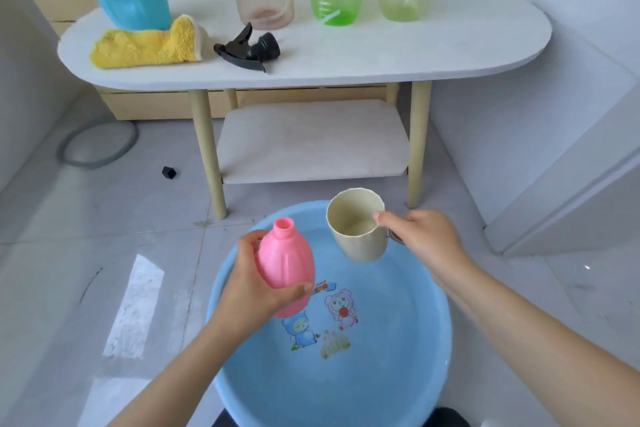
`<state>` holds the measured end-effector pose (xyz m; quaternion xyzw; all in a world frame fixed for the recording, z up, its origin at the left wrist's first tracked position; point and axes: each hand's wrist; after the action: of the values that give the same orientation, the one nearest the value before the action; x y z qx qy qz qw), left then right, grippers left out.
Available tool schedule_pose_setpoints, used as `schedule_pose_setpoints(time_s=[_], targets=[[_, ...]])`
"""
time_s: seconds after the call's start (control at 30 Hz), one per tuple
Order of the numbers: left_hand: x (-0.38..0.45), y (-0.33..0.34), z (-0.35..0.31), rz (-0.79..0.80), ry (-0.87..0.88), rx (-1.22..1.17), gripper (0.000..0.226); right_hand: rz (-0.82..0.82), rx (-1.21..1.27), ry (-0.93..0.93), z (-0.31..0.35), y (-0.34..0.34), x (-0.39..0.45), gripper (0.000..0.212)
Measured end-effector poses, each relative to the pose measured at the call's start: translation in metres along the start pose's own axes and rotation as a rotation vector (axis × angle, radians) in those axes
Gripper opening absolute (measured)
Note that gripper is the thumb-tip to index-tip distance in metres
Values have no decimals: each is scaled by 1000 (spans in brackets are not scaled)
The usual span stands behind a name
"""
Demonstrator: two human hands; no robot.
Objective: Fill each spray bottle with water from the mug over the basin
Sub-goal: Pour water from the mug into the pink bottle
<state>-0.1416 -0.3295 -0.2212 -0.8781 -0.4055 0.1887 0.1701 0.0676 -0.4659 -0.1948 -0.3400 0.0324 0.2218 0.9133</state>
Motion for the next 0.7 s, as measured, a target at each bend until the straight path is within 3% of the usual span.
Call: schedule_pose_setpoints(time_s=[0.13, 0.23, 0.47, 0.7], targets=[[-7, 5, 22, 17, -39, 65, 87, 161, -259, 64, -26, 24, -5, 43], [-9, 7, 35, 38, -66, 135, 95, 232, -540, -67, -40, 40, -7, 46], [-19, 9, 50, 56, -150, 59, 94, -27, -881, -673, -79, 64, -8, 39], [-18, 14, 46, 88, -164, 20, 73, -5, -1073, -831, -95, 71, -5, 44]])
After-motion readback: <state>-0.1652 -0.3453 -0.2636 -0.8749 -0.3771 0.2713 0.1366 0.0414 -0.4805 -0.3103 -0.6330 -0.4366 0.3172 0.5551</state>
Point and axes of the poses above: each hand's wrist, its own x-axis towards the middle knuckle, its own y-axis out of the palm, z = x × y, and after that the axes turned 5 degrees about -z, right-handed
